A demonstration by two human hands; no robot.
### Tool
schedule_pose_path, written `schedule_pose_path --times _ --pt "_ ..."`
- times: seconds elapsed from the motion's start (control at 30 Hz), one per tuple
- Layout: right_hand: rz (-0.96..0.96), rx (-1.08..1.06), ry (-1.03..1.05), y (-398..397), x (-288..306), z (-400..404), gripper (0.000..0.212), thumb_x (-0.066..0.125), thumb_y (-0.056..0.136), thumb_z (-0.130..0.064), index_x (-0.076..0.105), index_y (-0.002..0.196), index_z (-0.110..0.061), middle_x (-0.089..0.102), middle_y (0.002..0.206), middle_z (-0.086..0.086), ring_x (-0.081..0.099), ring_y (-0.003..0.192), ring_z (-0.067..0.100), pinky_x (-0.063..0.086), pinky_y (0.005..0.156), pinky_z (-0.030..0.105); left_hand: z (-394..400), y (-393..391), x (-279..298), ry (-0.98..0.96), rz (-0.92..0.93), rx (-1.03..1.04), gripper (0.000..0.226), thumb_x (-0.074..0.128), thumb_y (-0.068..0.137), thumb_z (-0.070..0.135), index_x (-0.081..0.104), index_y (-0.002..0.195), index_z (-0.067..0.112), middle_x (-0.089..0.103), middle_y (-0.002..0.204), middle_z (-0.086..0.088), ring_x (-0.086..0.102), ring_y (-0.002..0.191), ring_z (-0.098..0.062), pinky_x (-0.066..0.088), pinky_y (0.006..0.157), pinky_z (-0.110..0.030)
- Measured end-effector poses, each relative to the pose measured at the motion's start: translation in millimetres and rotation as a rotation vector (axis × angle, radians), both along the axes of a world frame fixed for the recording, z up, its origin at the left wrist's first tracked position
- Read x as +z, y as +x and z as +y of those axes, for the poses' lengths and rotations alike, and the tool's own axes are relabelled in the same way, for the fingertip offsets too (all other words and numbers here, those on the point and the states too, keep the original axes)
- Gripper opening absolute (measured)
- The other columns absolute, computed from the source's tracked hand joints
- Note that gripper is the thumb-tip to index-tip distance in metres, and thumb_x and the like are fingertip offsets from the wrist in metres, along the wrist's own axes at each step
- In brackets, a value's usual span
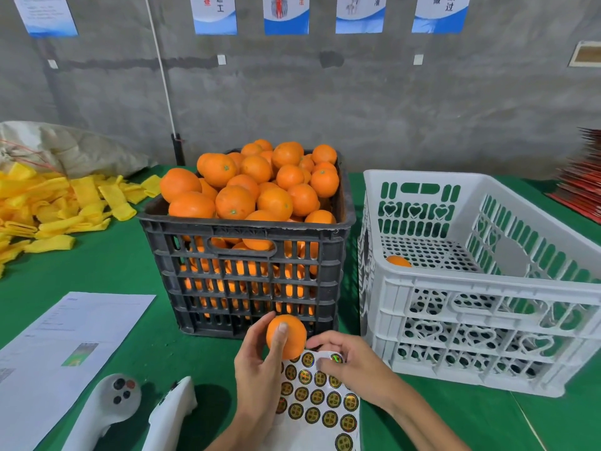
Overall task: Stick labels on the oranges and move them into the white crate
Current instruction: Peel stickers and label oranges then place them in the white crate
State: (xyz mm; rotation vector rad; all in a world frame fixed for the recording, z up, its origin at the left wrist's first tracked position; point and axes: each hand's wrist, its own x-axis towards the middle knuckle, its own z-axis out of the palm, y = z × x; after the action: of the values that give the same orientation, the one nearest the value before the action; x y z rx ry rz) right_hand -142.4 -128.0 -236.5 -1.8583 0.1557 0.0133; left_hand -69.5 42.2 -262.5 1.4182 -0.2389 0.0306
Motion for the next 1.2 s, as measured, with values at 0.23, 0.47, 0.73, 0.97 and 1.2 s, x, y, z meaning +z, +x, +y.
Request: schedule_pose_path --times 0.23,0.47,0.73,0.97,1.2 --pt "-0.084 0.020 0.059 0.6 -2.5 -0.8 0.023 0.074 0.092 -0.021 0.071 0.112 -0.030 0.076 0.110 0.004 0.074 0.102 0.025 0.059 0.094 0.044 0.6 -1.5 3.0 -0.012 0.016 0.021 0.039 0.069 0.086 0.044 0.068 0.123 0.031 0.073 0.115 0.010 0.068 0.108 -0.008 0.054 0.090 -0.028" --pt "-0.117 0.031 -0.135 1.2 -0.9 1.0 0.021 0.071 0.091 -0.040 0.072 0.113 -0.039 0.073 0.108 -0.004 0.067 0.106 0.015 0.052 0.100 0.039 1.4 -2.7 5.6 -0.004 0.031 0.046 0.036 0.068 0.086 0.048 0.069 0.119 0.034 0.074 0.111 0.014 0.069 0.101 -0.003 0.054 0.075 -0.013" --pt "-0.162 0.050 -0.435 7.6 -4.9 4.2 0.013 0.064 0.094 -0.044 0.070 0.105 -0.046 0.066 0.109 -0.031 0.063 0.100 -0.005 0.048 0.084 0.021 0.7 -0.4 3.5 0.007 0.029 0.057 0.035 0.067 0.088 0.044 0.069 0.121 0.032 0.074 0.111 0.014 0.069 0.102 -0.002 0.056 0.075 -0.015" --pt "-0.060 0.032 -0.428 10.0 -9.7 1.1 0.036 0.070 0.088 -0.053 0.059 0.121 -0.061 0.059 0.115 -0.047 0.055 0.108 -0.021 0.045 0.090 0.017 -0.1 0.8 1.5 -0.015 0.044 0.059 0.034 0.068 0.087 0.046 0.069 0.118 0.032 0.075 0.109 0.012 0.071 0.101 -0.006 0.056 0.077 -0.022" --pt "0.037 0.017 -0.263 13.9 -12.7 -1.6 0.025 0.076 0.086 -0.046 0.072 0.109 -0.055 0.067 0.117 -0.036 0.058 0.113 -0.016 0.044 0.108 0.030 -0.9 2.3 -0.8 -0.032 0.050 0.073 0.032 0.068 0.087 0.046 0.071 0.116 0.033 0.075 0.109 0.011 0.071 0.102 -0.007 0.055 0.082 -0.028"
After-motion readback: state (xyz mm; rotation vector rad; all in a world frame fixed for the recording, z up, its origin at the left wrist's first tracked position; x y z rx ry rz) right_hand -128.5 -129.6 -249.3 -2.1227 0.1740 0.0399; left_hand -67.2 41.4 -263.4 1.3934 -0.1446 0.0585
